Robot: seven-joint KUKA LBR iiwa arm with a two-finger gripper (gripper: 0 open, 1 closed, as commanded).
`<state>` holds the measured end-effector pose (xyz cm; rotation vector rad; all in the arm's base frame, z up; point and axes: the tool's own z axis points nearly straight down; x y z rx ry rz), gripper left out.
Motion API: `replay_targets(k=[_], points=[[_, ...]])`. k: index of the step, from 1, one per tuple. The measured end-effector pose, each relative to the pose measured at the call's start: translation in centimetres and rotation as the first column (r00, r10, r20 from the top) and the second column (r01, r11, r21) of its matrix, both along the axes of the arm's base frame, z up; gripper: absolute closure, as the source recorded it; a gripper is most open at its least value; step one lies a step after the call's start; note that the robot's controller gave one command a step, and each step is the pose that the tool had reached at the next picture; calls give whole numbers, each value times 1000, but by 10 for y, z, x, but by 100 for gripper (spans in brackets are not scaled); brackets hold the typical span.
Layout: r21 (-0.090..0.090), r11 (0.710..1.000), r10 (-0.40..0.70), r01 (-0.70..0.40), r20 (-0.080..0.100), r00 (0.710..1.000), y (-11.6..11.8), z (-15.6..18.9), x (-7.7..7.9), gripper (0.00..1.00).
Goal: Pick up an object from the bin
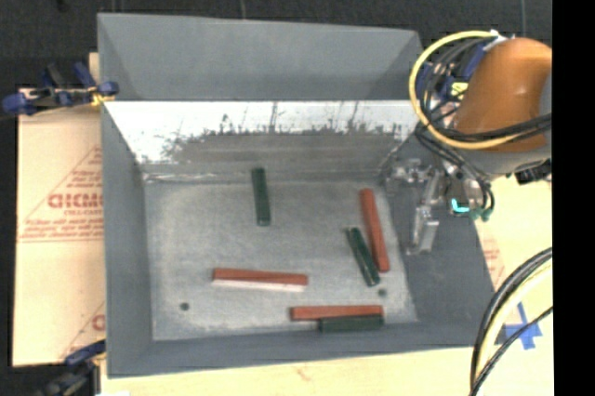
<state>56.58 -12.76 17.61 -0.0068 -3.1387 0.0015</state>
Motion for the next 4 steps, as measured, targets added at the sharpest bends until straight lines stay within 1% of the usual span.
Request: replay_targets(k=[1,2,3,4], points=[[-1,1000,3,-3,7,1000,0,4,2,0],[-6,984,180,-180,15,984,12,-23,15,0],[-3,888,459,-459,10,888,9,-85,-5,0],[-4,905,426,-426,11,905,22,-103,60,100]])
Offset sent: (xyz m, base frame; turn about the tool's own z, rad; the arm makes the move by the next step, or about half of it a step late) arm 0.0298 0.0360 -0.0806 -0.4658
